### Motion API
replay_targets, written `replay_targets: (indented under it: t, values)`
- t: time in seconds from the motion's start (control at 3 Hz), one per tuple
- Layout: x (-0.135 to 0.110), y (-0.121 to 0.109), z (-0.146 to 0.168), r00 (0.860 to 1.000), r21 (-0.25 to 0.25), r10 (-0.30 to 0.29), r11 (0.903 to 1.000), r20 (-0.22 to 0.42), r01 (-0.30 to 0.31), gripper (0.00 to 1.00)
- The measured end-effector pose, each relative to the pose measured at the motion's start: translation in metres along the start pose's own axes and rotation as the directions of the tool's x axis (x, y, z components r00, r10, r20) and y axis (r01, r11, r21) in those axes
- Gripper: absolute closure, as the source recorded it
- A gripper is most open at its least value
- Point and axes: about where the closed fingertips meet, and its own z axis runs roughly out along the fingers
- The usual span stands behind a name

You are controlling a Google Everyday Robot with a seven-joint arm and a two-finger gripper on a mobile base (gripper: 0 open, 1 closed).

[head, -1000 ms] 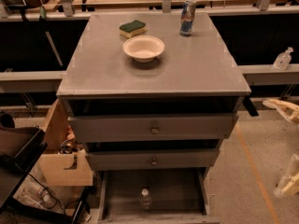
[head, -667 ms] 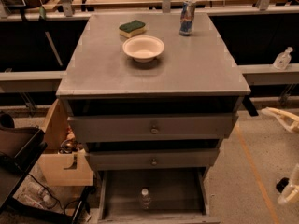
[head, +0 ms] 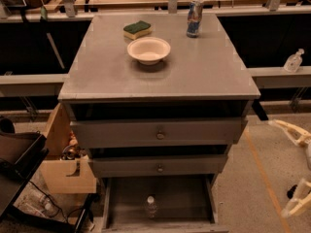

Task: Pick water bottle from bottom drawer and place on counter

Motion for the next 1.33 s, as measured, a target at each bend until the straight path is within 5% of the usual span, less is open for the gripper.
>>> replay_targets:
  t: [0.33,1.0,1.33]
  values:
    - [0.032,0.023,0.045,0.993,0.008,0.037,0.9992,0.116,-0.039,0.00]
    - [0.085,0.074,0.171,0.957,-0.057,0.078,0.9963,0.281,-0.064,0.00]
    - [0.099,0.090,0.231,0.923,-0.063,0.126,0.9919,0.363,-0.110,0.00]
